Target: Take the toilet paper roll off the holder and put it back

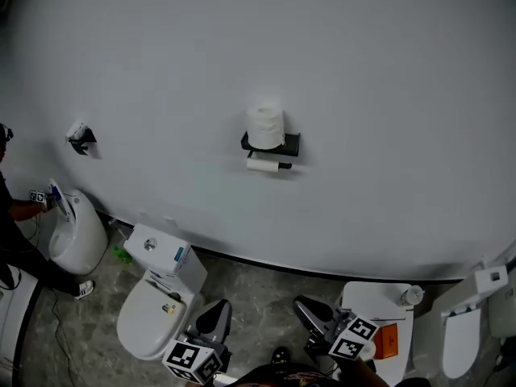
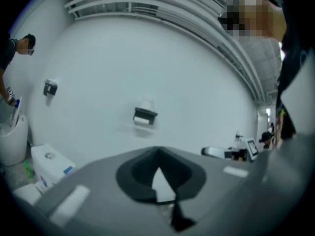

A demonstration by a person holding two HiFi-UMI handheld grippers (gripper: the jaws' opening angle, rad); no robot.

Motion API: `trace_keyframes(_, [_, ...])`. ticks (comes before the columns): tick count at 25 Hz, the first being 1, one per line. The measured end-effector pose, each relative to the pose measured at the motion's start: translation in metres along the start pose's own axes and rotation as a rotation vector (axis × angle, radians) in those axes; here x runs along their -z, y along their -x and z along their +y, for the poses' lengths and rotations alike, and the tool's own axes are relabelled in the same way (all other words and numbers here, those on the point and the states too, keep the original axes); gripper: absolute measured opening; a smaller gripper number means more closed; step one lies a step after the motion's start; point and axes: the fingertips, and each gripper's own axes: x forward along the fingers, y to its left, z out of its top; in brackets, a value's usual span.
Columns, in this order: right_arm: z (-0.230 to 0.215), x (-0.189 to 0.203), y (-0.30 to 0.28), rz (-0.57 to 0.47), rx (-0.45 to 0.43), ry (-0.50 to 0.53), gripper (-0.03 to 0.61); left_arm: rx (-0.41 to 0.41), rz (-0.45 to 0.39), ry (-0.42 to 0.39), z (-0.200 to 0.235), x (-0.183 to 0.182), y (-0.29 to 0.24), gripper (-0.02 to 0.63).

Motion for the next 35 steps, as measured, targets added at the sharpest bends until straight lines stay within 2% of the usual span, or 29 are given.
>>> trace_keyframes(5, [-0.053,-0.036,-0.062,0.021,-0.037,0.088,0.017,0.010,0.049,0.002,0.037,-0.003,-0.061,-0.002])
trace_keyframes(10, [-0.096,-0.076,-0.112,0.036,-0.014,0.201,0.018,0.025,0.074,0.044,0.073,-0.005,-0.103,-0.002])
trace_keyframes(16, [-0.102,-0.163,-0.181,0.028,-0.080,0.458,0.018,0.124,0.024,0.020,0.108,-0.038,-0.168,-0.002])
trace_keyframes(21, [-0.101,-0.242,-0.236,0.030,-0.085,0.669,0.021,0.196,0.007,0.004,0.123,-0.058,-0.207,-0.002])
trace_keyframes(22, [-0.103,-0.251,-0.245,0.061,-0.087,0.722,0.053,0.211,0.011,0.012,0.123,-0.057,-0.213,-0.002])
trace_keyframes(23, [-0.105,-0.258,-0.254,0.106,-0.094,0.768,0.149,0.228,0.018,0.021,0.122,-0.055,-0.218,-0.002])
trace_keyframes(24, [-0.107,-0.261,-0.263,0.160,-0.102,0.809,0.187,0.245,0.026,0.028,0.121,-0.053,-0.222,-0.002])
trace_keyframes(28, [-0.129,-0.265,-0.292,0.402,-0.084,0.970,0.189,0.282,0.047,0.040,0.122,-0.047,-0.229,-0.002])
trace_keyframes(32, [-0.142,-0.266,-0.315,0.562,-0.104,0.997,0.190,0.290,0.084,0.066,0.129,-0.037,-0.228,-0.002])
trace_keyframes(35, [-0.147,-0.267,-0.328,0.664,-0.128,1.022,0.196,0.288,0.081,0.085,0.134,-0.038,-0.230,-0.002])
